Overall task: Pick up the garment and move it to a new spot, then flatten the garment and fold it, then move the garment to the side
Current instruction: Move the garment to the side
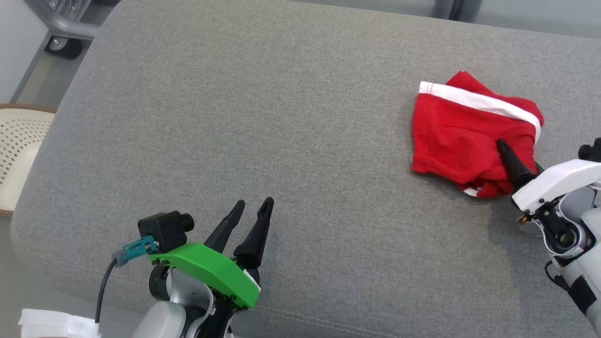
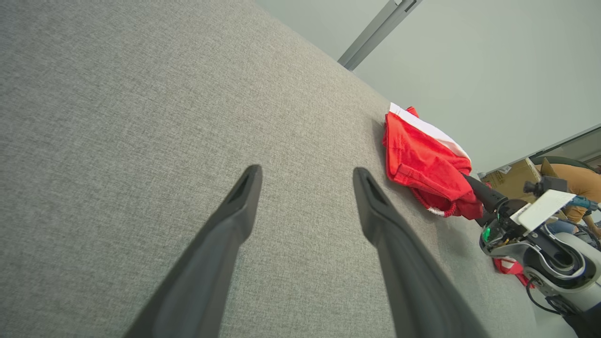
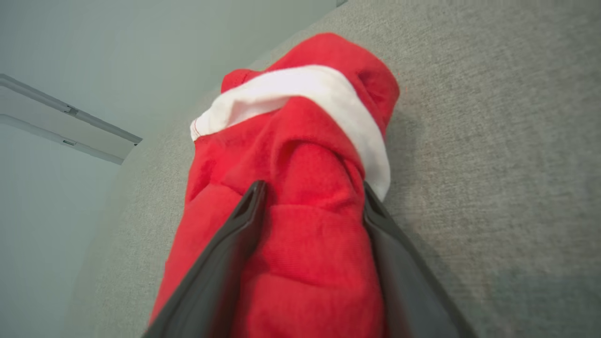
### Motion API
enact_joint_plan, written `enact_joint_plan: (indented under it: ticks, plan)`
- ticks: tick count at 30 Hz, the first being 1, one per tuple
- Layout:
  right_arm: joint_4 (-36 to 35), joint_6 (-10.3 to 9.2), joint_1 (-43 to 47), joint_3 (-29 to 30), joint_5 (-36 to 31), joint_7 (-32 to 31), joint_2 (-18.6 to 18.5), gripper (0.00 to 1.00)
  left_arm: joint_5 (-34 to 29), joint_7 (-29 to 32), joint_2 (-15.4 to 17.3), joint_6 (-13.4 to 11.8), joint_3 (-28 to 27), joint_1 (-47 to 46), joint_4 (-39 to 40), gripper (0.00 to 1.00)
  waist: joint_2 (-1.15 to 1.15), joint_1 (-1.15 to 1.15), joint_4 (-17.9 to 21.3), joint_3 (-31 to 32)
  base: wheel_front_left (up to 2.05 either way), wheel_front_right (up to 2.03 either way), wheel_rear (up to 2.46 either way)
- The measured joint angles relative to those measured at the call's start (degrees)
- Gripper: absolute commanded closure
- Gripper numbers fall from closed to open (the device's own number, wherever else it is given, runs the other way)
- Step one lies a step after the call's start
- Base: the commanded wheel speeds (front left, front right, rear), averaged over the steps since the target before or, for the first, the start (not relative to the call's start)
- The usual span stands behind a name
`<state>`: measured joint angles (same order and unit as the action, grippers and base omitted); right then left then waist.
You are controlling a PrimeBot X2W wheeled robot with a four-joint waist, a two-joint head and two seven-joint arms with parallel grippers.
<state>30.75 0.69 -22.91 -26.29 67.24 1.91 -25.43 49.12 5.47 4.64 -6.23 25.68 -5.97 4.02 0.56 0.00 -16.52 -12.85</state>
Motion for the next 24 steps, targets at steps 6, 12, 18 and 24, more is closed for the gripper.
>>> enact_joint_plan:
  ticks: [6, 12, 18, 24]
  plan:
    - [-0.66, 2.74, -0.17, -2.11, -1.33, -1.77, -1.44, 1.00, 0.42, -0.65, -0.09, 0.00, -0.59, 0.14, -1.24, 0.00, 0.00, 0.00, 0.81, 1.63, 0.00, 0.00, 0.00]
    - [-2.04, 3.44, -1.58, -3.10, -1.72, -5.26, -4.33, 1.00, 0.58, -1.07, -0.08, 0.00, -1.48, 0.40, -1.23, 0.00, 0.00, 0.00, 2.42, 2.59, 0.00, 0.00, 0.00]
    - [-4.26, 3.52, -4.17, -3.23, -1.57, -12.10, -10.42, 1.00, 0.58, -1.07, 0.13, -0.01, -1.75, 1.30, -0.04, 0.00, 0.00, 0.00, 4.94, 2.79, 0.00, 0.00, 0.00]
    - [-6.05, 3.42, -5.15, -2.13, -0.05, -19.01, -16.91, 1.00, 0.56, -1.02, 0.47, -0.10, -1.83, 1.33, 0.81, 0.00, 0.00, 0.00, 7.59, 1.84, 0.00, 0.00, 0.00]
